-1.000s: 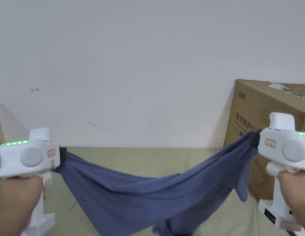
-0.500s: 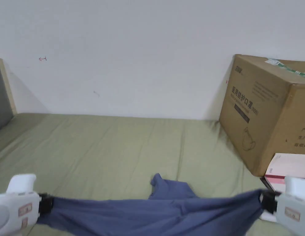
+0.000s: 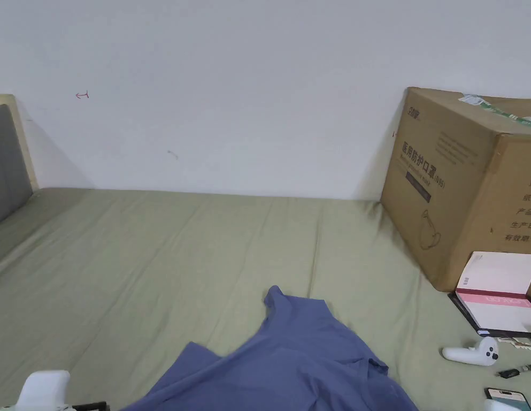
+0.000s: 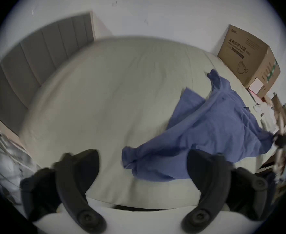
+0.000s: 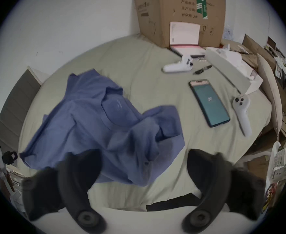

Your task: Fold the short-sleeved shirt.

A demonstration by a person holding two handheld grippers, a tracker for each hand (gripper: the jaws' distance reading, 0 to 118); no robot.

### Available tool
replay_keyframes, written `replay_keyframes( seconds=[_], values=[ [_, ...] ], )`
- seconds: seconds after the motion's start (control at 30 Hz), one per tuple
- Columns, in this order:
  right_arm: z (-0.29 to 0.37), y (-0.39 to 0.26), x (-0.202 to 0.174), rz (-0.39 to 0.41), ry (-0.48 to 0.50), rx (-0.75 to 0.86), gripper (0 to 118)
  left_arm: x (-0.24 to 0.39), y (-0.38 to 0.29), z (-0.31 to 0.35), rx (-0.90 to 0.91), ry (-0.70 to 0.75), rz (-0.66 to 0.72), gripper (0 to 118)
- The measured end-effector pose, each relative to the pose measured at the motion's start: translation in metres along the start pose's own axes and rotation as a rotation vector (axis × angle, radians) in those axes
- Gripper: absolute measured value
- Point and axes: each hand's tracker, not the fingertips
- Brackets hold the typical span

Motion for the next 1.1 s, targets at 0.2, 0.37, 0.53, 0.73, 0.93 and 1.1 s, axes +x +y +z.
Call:
replay_keyframes(
  seconds=[0.2,0.37,0.53,0.73,0.93,1.1],
  values=[
    [0.112,0.021,-0.074,0.163,0.222,0.523,105,0.044,0.043,0.1,0.565,-0.155,-0.038,106],
    [0.157,0.02,-0.123,0.255,0.202,0.71,97,0.062,0.043,0.105,0.642,-0.143,-0.058,94],
    [0.152,0.022,-0.131,0.273,0.131,0.706,8,0.071,0.04,0.1,0.611,-0.102,-0.089,3],
    [0.139,0.018,-0.13,0.275,0.168,0.661,4,0.057,0.031,0.1,0.551,-0.126,-0.08,3],
    [0.118,0.009,-0.151,0.294,0.224,0.61,4,0.013,0.001,0.103,0.454,-0.032,-0.036,3],
    [0.097,-0.001,-0.172,0.321,0.274,0.544,4,-0.019,-0.02,0.099,0.357,0.028,0.014,3]
  ],
)
